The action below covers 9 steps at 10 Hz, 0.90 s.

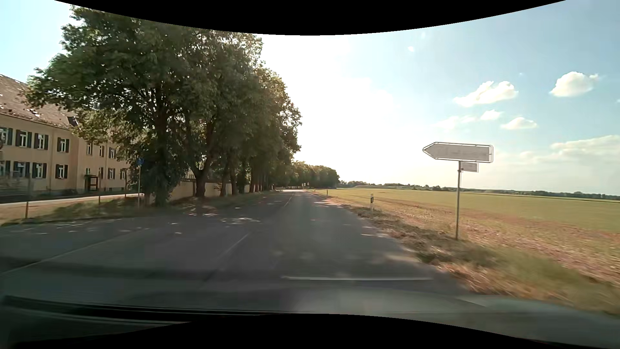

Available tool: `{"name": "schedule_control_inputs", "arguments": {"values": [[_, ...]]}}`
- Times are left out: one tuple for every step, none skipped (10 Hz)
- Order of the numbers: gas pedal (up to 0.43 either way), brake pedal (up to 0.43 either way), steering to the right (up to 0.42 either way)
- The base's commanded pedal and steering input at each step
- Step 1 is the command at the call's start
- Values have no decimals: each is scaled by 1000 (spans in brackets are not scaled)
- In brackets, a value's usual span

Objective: Follow the waypoints while adhering to traffic rules and regulations

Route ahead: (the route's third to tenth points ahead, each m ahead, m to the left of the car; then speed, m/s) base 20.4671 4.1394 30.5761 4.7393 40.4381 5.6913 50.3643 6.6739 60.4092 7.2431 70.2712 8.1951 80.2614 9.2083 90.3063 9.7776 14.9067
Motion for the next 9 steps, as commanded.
{"name": "schedule_control_inputs", "arguments": {"values": [[59,6,-16],[59,6,-16],[59,6,-16],[59,6,-16],[59,6,-16],[59,6,-16],[59,6,-16],[59,6,-16],[59,6,-16]]}}
